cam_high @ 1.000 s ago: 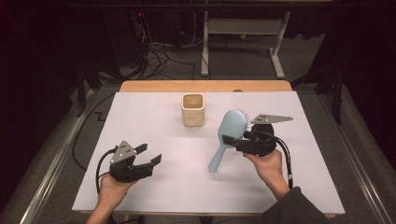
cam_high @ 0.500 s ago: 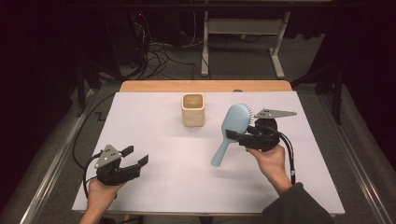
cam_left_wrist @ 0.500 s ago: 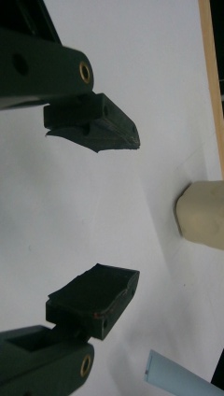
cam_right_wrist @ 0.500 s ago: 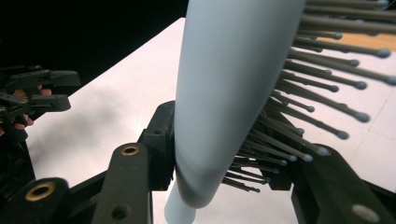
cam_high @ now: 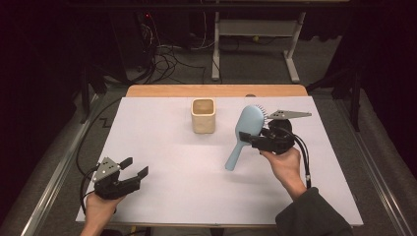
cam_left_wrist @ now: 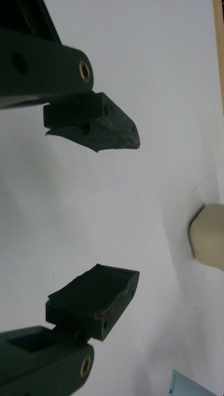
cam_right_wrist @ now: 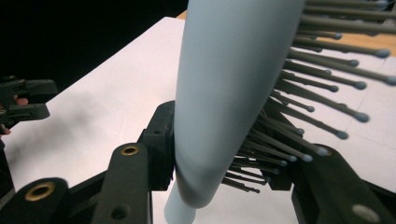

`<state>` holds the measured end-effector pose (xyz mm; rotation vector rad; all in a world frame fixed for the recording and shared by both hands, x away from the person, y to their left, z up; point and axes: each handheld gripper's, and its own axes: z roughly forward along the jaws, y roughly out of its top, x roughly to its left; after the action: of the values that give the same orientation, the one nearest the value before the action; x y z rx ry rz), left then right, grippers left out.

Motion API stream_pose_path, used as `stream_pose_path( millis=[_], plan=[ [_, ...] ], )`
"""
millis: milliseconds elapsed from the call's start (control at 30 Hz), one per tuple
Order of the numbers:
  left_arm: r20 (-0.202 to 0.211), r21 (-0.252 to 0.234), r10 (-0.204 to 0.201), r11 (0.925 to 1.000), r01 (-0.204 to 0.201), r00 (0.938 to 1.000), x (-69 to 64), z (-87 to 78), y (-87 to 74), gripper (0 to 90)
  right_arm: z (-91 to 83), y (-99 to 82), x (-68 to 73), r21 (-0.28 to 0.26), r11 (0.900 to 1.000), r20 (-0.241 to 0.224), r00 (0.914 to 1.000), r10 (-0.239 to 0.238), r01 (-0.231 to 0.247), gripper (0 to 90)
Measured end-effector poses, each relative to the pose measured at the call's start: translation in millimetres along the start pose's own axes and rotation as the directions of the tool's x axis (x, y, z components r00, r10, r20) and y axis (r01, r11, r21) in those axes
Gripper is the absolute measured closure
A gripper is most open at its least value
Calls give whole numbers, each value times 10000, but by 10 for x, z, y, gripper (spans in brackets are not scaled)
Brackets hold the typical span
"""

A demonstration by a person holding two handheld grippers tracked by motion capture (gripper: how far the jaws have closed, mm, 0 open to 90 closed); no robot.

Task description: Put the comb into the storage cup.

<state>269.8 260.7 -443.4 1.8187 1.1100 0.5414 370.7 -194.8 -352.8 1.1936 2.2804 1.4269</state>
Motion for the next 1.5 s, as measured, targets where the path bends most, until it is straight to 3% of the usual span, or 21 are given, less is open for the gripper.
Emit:
stream_pose_path(
  millis=[300, 633, 800, 1500],
  plan=[
    [-297, 7, -354, 9994, 354, 9989, 79, -2, -138, 316, 5, 58, -27, 175, 9998, 145, 9999, -85, 82, 551],
    [-356, -82, -614, 9981, 611, 9975, 95, -63, -250, 316, 45, 125, -85, 170, 9999, 224, 9997, -26, 22, 550],
    [-382, -140, -818, 9966, 813, 9959, 125, -78, -273, 316, 48, 210, -106, 173, 9998, 333, 9994, -44, 38, 549],
    [-487, -211, -1033, 9945, 1024, 9935, 176, -75, -289, 321, 140, 525, -189, 161, 9998, 865, 9962, 95, -109, 550]
  ],
)
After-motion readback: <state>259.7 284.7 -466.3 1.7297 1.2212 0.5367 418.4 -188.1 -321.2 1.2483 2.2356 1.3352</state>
